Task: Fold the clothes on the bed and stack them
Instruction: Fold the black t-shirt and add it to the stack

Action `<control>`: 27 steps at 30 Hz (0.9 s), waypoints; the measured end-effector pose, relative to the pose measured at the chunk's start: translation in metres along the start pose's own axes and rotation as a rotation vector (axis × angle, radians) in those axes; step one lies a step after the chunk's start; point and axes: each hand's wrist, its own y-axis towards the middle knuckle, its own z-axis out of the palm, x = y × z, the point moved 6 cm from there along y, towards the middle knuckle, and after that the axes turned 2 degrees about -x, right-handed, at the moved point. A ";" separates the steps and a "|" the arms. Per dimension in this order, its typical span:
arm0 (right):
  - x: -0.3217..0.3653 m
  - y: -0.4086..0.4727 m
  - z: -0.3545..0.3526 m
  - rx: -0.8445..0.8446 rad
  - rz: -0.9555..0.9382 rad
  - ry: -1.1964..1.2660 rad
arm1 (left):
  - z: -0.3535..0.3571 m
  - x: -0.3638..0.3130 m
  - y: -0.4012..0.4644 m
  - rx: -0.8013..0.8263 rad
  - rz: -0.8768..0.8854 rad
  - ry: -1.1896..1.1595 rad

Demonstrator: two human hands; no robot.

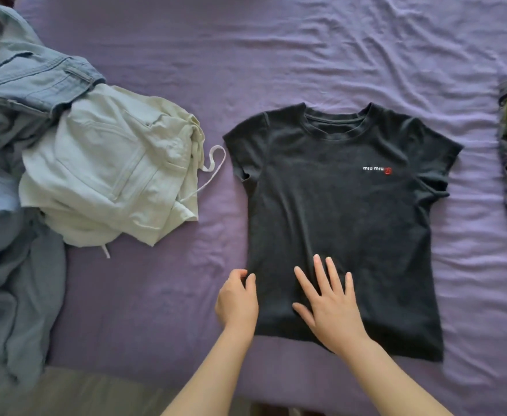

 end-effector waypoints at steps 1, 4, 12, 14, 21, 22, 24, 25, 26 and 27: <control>-0.002 -0.004 0.006 0.002 -0.004 -0.006 | -0.002 0.006 -0.006 0.003 -0.007 -0.024; -0.010 -0.020 0.018 0.035 0.046 0.014 | -0.010 0.017 -0.017 -0.026 -0.010 -0.188; -0.002 -0.048 0.044 0.089 -0.019 -0.053 | -0.005 0.042 -0.037 0.220 0.152 -0.321; 0.002 -0.052 0.051 0.116 -0.051 -0.093 | -0.011 0.054 -0.038 0.159 0.116 -0.363; -0.037 -0.064 0.020 -0.105 0.102 0.100 | -0.015 0.060 -0.032 0.007 0.128 0.353; -0.052 -0.068 0.009 -0.237 0.185 0.150 | -0.012 0.051 -0.034 -0.038 0.206 0.436; -0.087 -0.079 0.000 -0.404 0.396 0.240 | -0.001 0.025 -0.043 -0.098 0.407 0.452; -0.104 -0.083 0.002 -0.399 0.502 0.295 | 0.009 0.010 -0.049 -0.086 0.519 0.434; -0.119 -0.086 0.006 -0.353 0.598 0.346 | 0.021 -0.005 -0.058 -0.055 0.634 0.427; -0.131 -0.088 0.011 -0.297 0.677 0.389 | 0.035 -0.021 -0.067 -0.014 0.743 0.422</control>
